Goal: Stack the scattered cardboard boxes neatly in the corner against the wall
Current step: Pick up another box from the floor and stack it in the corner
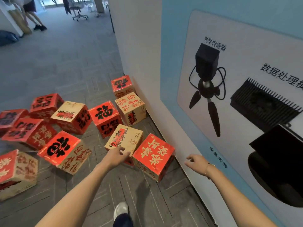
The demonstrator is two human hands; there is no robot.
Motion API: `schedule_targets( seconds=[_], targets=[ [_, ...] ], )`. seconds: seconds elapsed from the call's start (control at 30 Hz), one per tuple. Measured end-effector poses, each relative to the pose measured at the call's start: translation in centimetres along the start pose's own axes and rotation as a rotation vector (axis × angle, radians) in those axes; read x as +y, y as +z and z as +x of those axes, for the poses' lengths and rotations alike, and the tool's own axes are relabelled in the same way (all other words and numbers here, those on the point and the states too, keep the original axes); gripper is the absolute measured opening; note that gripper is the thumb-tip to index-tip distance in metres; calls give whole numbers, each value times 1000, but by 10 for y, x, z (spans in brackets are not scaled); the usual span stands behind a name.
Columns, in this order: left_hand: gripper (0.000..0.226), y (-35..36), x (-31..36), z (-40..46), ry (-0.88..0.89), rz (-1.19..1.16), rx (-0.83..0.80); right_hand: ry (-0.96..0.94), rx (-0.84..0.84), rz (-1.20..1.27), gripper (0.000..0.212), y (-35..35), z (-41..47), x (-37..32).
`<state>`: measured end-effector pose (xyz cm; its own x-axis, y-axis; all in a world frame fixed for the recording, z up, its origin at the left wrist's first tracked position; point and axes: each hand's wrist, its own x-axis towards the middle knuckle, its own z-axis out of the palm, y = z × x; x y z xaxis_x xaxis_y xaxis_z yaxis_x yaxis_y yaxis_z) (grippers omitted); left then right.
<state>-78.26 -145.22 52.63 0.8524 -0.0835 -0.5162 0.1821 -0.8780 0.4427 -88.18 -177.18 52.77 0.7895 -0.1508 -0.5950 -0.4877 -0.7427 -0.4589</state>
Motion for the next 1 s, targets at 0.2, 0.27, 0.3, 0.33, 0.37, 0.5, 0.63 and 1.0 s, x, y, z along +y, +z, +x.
schedule_targets(
  seconds=[0.2, 0.27, 0.3, 0.33, 0.37, 0.5, 0.63, 1.0],
  targets=[
    [57, -34, 0, 94, 127, 112, -74, 146, 72, 149, 41, 19, 43, -34],
    [57, -44, 1, 121, 175, 139, -100, 198, 99, 192, 43, 27, 54, -47],
    [58, -48, 2, 134, 199, 156, -113, 225, 112, 211, 45, 31, 59, -53],
    [58, -51, 2, 146, 220, 170, -127, 252, 128, 232, 46, 35, 65, -58],
    [59, -53, 2, 159, 236, 181, -141, 278, 140, 253, 46, 40, 72, -63],
    [60, -47, 2, 204, 272, 246, -216, 338, 151, 281, 49, 60, 103, -68],
    [61, -26, -4, 241, 316, 375, -273, 383, 106, 299, 51, 82, 139, -65],
    [56, 73, -25, 375, 318, 547, -375, 379, -51, 189, 54, 158, 272, -5]
  ],
)
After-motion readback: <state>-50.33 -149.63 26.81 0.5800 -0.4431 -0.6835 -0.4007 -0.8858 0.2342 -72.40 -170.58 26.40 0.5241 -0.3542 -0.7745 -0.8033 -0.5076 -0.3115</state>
